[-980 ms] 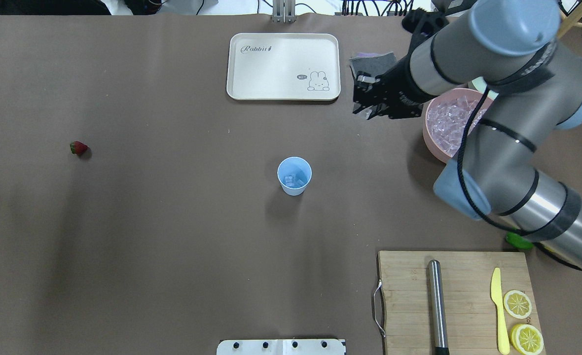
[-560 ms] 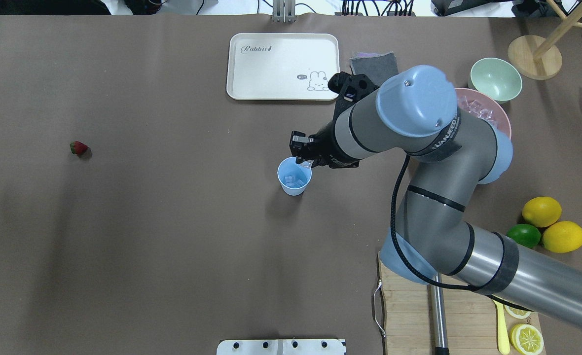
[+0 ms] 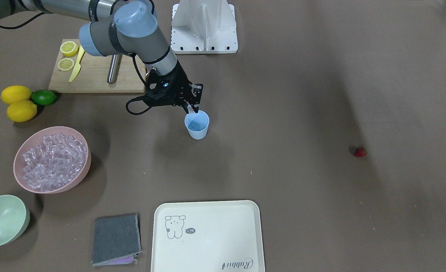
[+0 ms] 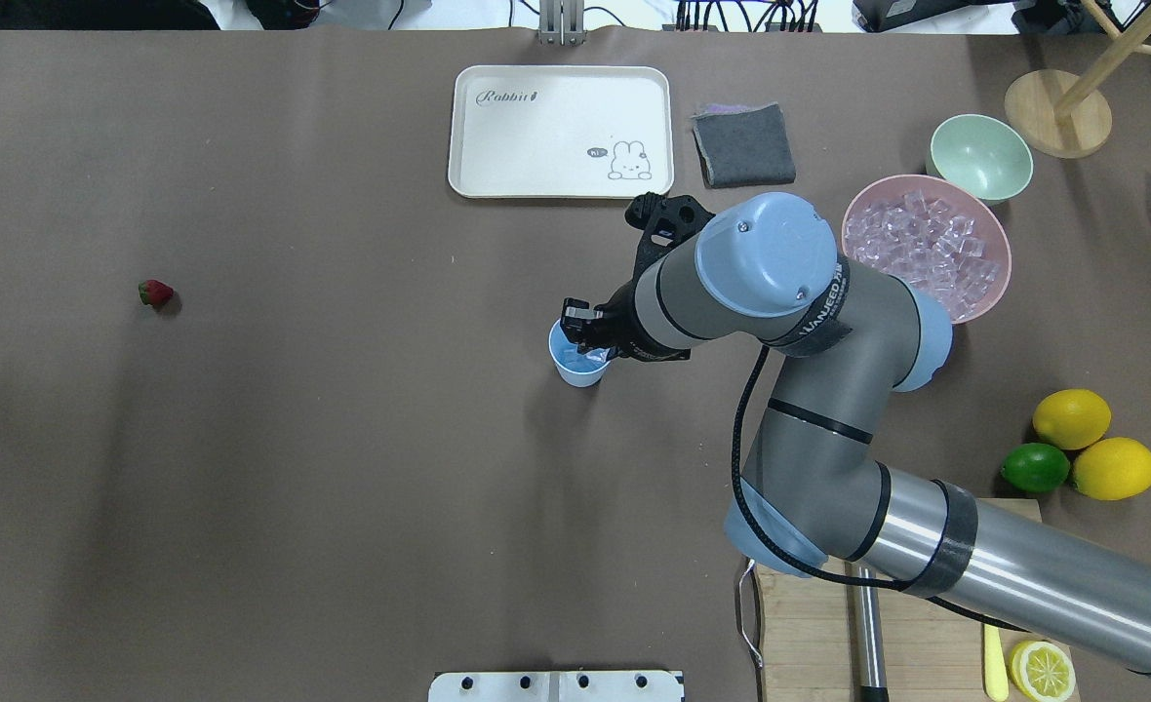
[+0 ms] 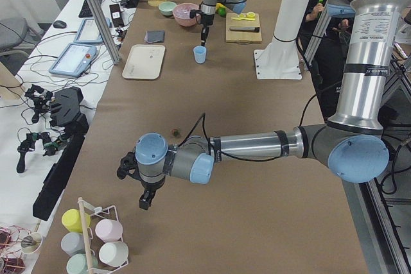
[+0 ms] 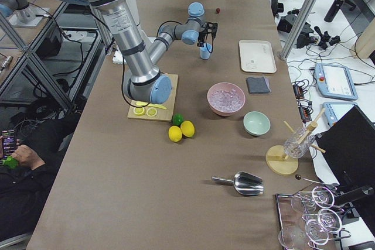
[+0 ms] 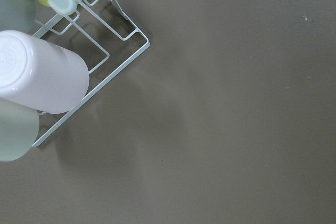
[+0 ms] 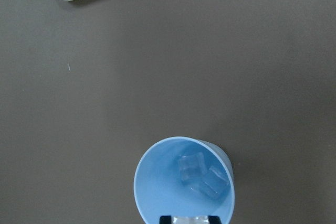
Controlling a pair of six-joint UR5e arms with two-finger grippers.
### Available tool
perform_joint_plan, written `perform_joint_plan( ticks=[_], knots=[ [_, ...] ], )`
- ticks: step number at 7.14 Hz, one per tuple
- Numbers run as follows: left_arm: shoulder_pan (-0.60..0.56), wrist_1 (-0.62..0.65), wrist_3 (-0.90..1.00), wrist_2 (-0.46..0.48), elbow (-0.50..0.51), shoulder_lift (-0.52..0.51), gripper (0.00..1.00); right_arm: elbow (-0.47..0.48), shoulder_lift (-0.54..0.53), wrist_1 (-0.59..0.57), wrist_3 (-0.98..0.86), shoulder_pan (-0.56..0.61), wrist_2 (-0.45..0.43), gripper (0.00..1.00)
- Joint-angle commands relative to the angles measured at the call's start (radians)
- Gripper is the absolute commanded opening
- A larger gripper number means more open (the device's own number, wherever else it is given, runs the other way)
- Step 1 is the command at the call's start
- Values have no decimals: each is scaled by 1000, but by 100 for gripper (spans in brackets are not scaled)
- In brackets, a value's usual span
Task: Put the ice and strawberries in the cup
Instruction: 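Open the right gripper to drop the ice into the cup, then move the right gripper back over the pink ice bowl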
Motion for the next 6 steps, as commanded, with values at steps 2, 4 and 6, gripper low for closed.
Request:
perform_joint_plan(
  ticks=[2,4,6],
  knots=[
    [0,-2,2,0,7,-2,98,-19,2,16,3,-2,-1,0],
    [0,-2,2,0,12,-3,98,-20,33,7,7,-2,-3,0],
    [0,-2,2,0,13,-5,98,-22,28,6,8,5,-4,84]
  ],
)
